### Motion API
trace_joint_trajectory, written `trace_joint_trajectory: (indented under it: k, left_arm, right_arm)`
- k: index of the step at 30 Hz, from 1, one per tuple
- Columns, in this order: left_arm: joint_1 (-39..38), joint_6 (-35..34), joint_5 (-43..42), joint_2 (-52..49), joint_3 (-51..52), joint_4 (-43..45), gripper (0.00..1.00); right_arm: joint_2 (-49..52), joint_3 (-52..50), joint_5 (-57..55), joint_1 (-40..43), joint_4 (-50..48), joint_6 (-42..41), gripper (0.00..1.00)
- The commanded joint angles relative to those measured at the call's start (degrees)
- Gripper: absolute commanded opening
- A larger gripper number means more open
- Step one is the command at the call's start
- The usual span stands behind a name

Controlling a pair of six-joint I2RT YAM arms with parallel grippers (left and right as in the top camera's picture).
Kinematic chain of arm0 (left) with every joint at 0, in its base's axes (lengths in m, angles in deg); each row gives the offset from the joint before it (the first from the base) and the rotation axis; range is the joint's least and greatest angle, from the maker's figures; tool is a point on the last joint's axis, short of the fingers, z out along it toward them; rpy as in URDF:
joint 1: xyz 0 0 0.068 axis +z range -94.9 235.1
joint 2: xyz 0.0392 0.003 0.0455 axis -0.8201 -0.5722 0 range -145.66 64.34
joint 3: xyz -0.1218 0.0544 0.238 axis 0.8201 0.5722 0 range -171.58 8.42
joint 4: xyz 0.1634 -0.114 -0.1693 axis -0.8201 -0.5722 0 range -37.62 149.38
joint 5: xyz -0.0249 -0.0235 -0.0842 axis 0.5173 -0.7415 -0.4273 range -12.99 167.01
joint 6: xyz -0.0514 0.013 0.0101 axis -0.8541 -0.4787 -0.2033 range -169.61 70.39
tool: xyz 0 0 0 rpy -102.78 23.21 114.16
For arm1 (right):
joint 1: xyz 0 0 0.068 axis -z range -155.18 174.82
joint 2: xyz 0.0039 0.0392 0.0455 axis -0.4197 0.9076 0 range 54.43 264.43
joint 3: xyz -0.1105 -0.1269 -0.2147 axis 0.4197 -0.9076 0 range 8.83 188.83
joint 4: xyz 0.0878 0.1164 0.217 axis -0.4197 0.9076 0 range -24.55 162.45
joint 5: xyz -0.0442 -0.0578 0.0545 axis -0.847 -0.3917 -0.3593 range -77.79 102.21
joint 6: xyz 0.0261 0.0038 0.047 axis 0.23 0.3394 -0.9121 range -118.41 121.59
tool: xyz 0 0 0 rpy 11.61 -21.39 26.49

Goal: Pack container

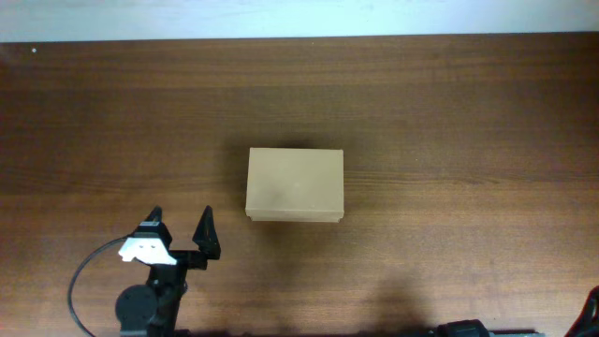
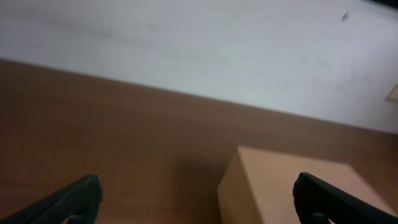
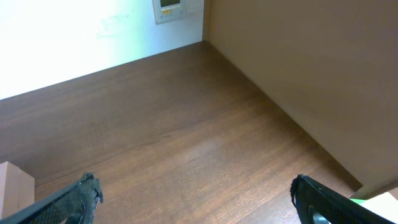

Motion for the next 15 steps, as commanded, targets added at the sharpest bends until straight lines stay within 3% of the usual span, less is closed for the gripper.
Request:
trace_joint_trajectory:
  k: [1, 15]
  left_arm:
    - [0.28, 1.77, 0.61, 0.61, 3.21, 0.17, 0.99]
    - [0.17, 1.77, 3.02, 0.59, 3.5, 0.35, 0.99]
  right_arm:
    - [-0.31, -0.28, 0.31, 0.26, 0.33, -0.11, 0.99]
    - [-0.31, -0.28, 0.31, 0.26, 0.33, -0.11, 0.99]
